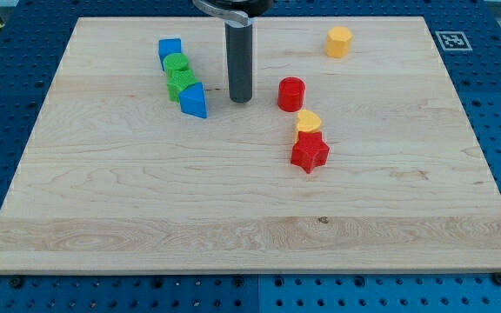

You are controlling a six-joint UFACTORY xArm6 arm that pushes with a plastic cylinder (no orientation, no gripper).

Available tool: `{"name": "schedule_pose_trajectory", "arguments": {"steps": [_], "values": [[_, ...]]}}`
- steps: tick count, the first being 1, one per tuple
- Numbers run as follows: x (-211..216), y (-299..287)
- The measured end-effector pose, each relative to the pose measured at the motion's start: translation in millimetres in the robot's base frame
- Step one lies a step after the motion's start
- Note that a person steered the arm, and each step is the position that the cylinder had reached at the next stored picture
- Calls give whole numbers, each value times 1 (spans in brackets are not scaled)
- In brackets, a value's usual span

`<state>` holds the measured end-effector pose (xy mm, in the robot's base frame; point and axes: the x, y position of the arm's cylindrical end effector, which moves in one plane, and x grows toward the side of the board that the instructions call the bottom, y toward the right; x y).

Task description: Slightly move the blue triangle to the bottom of the green star

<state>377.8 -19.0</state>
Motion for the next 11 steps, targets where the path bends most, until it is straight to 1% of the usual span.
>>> {"name": "schedule_pose_trajectory", "arguments": {"steps": [5,6,10,11], "values": [[20,-4],[28,-22],[28,-33],[28,-45]]}}
